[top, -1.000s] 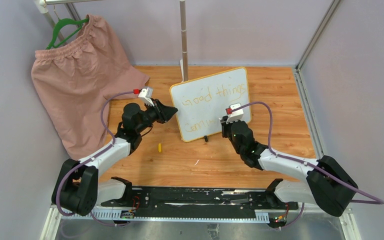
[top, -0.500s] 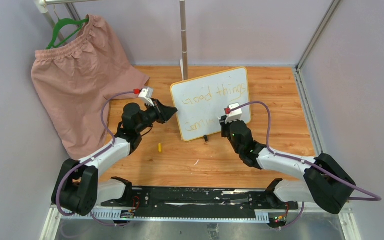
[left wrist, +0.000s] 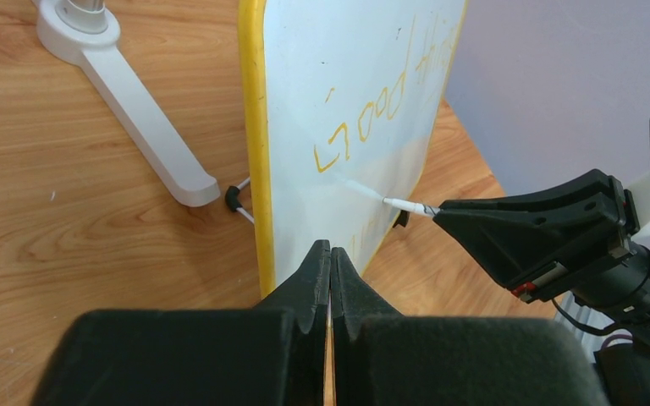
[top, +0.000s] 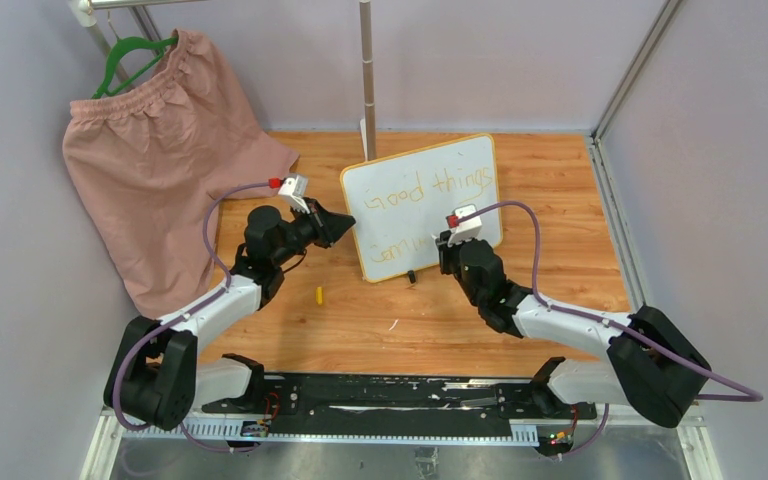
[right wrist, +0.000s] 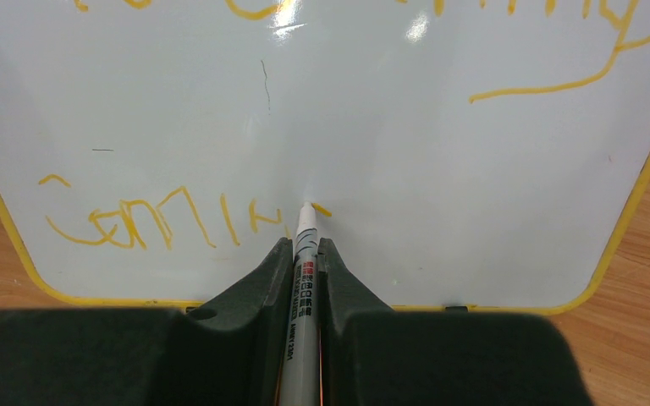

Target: Write a sentence on the whiteboard

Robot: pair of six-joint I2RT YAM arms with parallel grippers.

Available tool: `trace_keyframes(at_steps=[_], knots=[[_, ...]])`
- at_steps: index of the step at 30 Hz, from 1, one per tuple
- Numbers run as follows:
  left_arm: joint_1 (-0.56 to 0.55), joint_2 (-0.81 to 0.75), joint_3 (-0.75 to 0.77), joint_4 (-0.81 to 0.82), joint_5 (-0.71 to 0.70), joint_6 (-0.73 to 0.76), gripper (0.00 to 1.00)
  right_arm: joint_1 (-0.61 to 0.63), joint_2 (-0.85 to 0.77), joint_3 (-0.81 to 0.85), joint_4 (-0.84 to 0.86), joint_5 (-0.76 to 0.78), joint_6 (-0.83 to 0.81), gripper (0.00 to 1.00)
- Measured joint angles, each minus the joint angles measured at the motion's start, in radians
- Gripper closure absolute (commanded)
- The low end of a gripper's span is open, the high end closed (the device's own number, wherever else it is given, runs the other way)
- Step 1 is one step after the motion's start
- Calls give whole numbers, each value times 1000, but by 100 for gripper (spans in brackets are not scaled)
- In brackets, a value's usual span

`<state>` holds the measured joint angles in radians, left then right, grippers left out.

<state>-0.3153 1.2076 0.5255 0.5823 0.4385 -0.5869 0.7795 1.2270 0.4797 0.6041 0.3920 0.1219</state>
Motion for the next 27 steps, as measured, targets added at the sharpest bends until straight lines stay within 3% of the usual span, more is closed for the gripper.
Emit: trace_keyframes(at_steps=[27], knots=[[0, 2, 0, 0, 3, 0, 100, 0, -14, -2, -105, 24, 24, 100]])
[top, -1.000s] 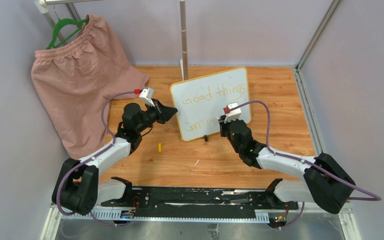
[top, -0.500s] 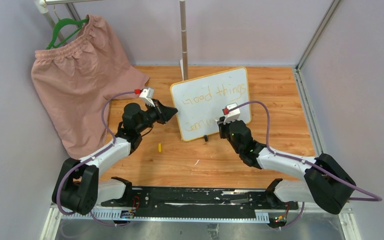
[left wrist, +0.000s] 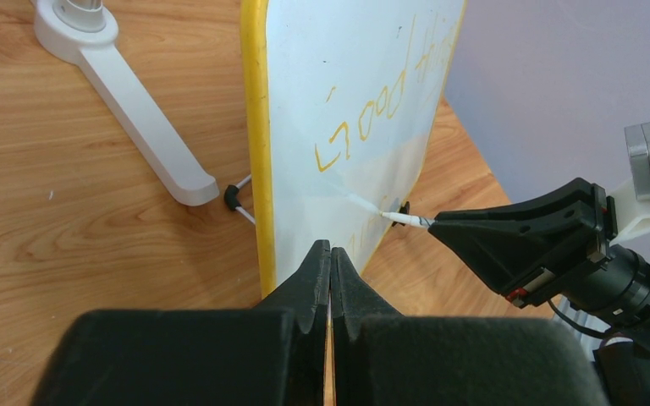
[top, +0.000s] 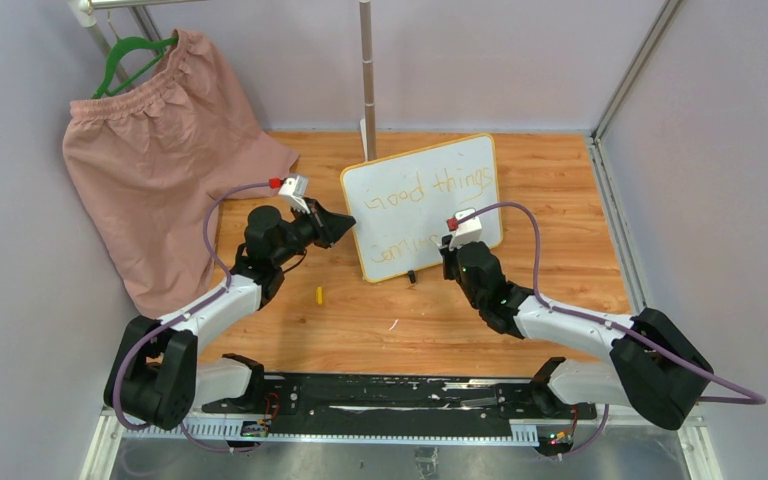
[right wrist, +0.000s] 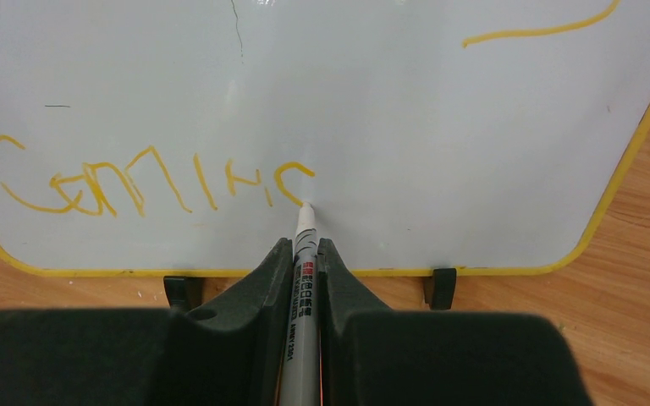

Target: Write a sentence on the whiteboard

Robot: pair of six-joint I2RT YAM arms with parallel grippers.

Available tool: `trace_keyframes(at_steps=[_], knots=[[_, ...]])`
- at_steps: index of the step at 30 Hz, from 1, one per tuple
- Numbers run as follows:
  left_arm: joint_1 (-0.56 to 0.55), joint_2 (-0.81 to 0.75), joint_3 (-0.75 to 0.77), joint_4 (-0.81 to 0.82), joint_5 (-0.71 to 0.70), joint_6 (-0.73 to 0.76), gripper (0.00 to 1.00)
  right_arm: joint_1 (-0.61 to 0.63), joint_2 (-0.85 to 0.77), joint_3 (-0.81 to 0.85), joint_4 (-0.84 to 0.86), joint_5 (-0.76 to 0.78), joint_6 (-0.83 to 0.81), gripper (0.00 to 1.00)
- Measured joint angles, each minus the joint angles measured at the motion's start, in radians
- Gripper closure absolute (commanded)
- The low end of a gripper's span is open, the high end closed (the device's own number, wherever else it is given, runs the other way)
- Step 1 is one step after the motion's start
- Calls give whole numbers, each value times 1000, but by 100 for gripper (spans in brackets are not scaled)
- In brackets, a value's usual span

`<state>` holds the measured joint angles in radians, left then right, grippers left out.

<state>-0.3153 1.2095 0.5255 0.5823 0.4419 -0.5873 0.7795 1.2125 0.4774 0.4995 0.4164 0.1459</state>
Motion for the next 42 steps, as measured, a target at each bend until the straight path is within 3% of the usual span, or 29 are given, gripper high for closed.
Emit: trace_keyframes(at_steps=[42], knots=[[0, 0, 0, 0, 4, 0, 100, -10, 2, 38, -7, 30, -3, 100]])
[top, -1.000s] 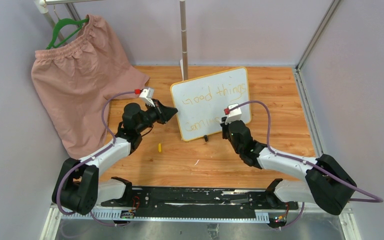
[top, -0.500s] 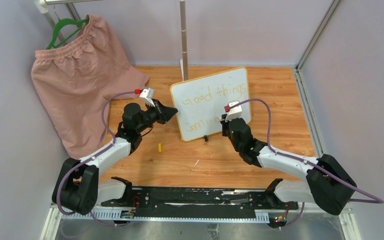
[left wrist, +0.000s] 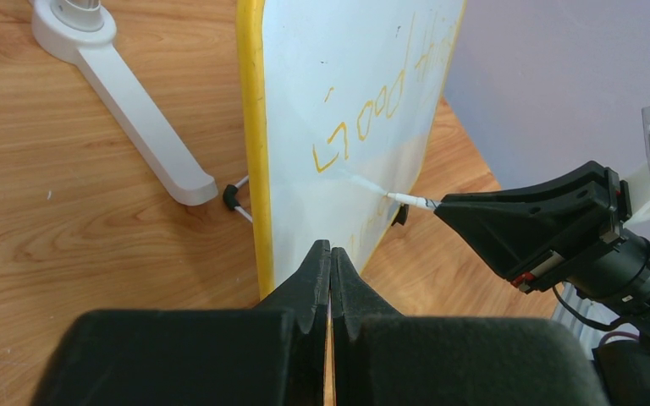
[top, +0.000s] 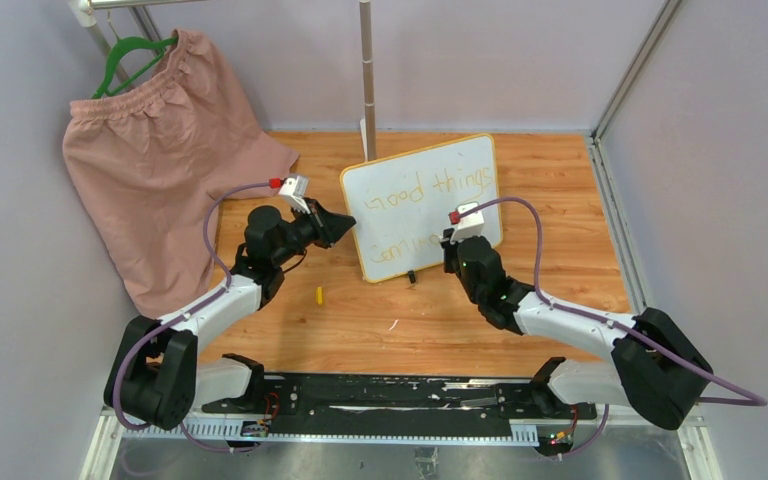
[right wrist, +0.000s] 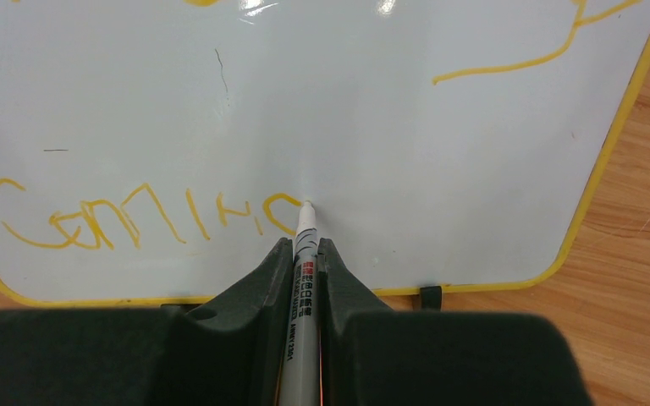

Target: Write a sentence on the whiteboard

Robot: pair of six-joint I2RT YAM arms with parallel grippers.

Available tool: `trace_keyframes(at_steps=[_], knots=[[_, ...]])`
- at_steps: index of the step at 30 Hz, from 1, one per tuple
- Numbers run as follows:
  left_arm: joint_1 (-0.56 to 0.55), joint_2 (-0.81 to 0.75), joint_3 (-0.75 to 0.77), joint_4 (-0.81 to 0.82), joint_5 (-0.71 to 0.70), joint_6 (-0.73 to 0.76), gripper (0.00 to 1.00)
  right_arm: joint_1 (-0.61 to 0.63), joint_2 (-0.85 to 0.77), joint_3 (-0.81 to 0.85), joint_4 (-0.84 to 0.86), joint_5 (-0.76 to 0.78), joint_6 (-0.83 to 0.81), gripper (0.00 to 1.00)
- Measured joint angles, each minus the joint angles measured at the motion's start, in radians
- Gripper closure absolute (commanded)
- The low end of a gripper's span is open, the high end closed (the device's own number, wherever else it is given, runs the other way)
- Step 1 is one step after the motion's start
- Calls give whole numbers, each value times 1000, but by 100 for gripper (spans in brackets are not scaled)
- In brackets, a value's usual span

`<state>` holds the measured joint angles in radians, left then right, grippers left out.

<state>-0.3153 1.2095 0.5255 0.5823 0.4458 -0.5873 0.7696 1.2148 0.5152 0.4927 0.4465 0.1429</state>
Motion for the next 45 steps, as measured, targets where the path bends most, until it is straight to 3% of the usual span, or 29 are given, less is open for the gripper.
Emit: trace_keyframes(at_steps=[26, 45], knots=[[0, 8, 0, 22, 8, -10, 100, 2, -17, -49, -45, -26, 65, 100], [0, 11, 0, 31, 18, -15, 100, 71, -8, -29, -78, -56, 106, 100]])
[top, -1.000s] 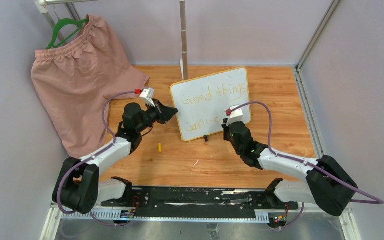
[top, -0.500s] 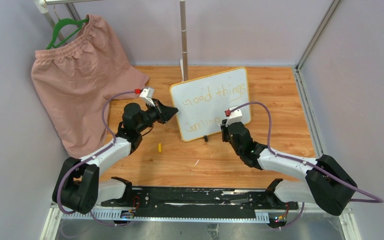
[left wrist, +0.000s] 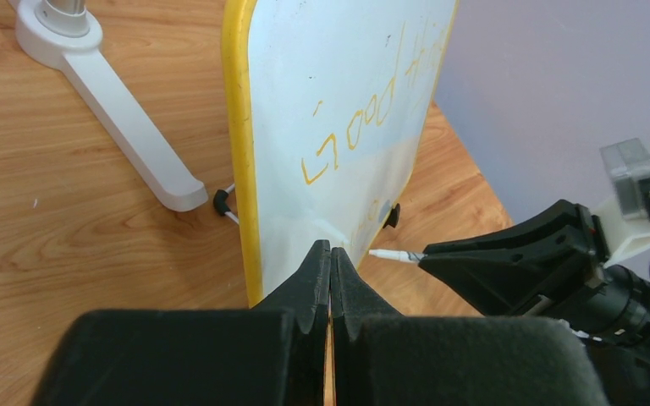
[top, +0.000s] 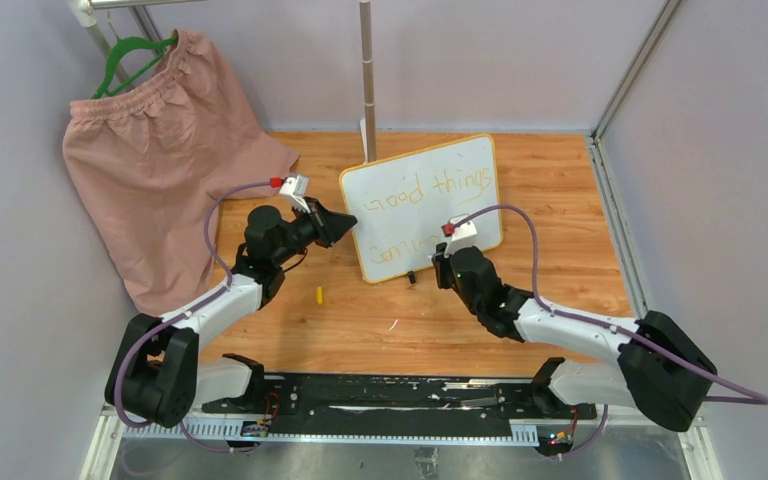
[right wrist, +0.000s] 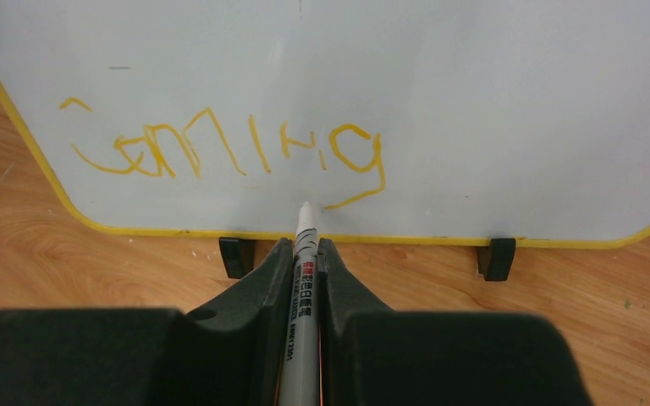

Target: Write a sentence on the whiteboard

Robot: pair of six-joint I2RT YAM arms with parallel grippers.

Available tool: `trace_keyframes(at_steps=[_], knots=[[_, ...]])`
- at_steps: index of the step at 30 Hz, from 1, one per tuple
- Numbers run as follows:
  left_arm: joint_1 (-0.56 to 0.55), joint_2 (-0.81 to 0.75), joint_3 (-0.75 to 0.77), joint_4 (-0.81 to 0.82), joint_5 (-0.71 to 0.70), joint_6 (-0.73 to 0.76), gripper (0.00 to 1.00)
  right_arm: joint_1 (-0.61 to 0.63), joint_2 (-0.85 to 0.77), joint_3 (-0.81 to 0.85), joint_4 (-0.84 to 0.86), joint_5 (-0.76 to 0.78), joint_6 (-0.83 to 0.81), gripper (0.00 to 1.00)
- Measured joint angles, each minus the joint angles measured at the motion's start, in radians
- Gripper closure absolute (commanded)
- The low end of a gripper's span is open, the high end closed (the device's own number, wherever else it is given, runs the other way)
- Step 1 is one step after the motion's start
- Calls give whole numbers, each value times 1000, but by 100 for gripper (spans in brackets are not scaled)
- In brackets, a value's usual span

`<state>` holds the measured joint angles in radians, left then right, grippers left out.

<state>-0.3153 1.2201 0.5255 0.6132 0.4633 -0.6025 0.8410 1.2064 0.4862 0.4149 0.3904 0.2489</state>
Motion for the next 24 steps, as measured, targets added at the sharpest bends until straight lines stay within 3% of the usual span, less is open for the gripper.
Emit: trace_keyframes(at_steps=[11, 24], knots=[[0, -3, 0, 1, -2, 0, 100, 8, -240, 32, -61, 1, -43, 100], [0, -21, -12, 0, -16, 0, 100, 8, -89, 132, -8, -80, -101, 100]])
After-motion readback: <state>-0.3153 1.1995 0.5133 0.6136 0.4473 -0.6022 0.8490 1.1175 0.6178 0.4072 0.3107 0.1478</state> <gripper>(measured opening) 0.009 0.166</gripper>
